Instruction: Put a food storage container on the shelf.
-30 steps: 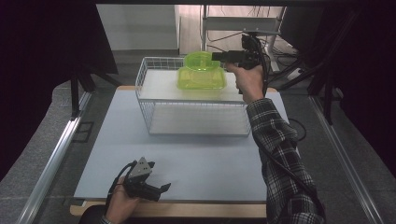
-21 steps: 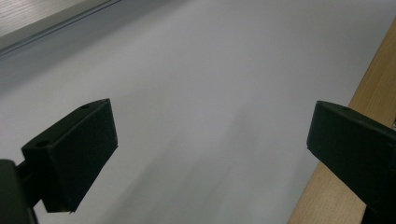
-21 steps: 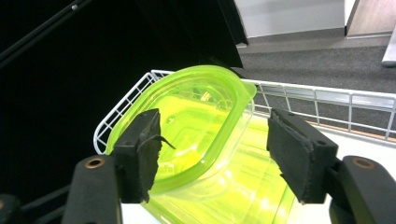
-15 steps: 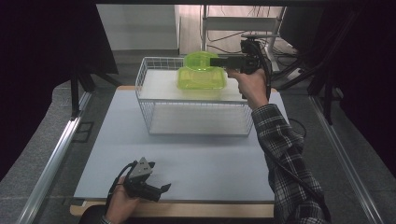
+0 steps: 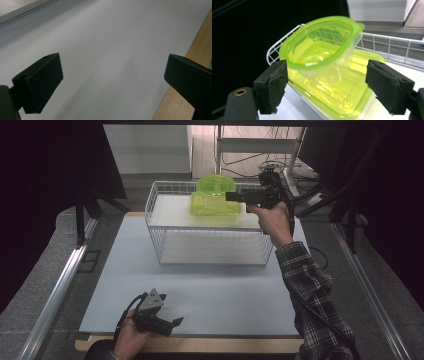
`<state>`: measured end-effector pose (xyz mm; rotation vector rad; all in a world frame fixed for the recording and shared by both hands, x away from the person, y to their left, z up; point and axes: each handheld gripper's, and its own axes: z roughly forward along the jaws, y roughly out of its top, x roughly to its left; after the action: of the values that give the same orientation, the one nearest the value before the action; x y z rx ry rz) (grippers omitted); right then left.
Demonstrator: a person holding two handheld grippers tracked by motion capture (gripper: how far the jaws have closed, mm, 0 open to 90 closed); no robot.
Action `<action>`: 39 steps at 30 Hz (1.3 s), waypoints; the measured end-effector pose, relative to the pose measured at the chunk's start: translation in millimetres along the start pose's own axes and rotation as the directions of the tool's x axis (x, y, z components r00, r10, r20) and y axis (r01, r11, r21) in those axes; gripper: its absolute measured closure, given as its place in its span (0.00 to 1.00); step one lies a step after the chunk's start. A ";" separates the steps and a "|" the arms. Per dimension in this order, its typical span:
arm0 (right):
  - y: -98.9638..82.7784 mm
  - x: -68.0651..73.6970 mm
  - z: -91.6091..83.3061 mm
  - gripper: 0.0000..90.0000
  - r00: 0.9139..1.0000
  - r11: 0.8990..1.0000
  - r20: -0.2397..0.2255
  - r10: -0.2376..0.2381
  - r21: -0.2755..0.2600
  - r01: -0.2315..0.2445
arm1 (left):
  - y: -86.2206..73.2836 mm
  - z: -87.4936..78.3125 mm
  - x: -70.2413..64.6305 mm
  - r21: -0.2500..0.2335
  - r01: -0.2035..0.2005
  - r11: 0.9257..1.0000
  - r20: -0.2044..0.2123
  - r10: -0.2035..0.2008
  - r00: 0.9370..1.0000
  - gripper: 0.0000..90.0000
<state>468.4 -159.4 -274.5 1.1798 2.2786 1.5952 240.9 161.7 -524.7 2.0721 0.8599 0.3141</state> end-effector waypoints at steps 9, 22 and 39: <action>-24.1 3.8 -10.1 0.11 0.998 0.999 -0.016 -0.053 0.007 0.053 | -0.1 0.4 0.0 0.003 -0.003 1.000 -0.001 0.003 1.000 0.02; -73.6 11.1 -24.7 0.01 0.995 0.994 -0.005 -0.099 0.042 0.099 | -0.1 2.1 -1.3 0.016 -0.017 1.000 -0.003 0.017 1.000 0.02; -146.6 17.6 -30.5 0.01 0.980 0.978 0.059 -0.190 0.104 0.184 | -0.8 3.3 -1.9 0.024 -0.025 0.999 0.001 0.025 1.000 0.02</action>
<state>364.3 -191.4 -378.8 0.9890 2.3677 1.3699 240.7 158.8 -527.1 2.1065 0.8422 0.3176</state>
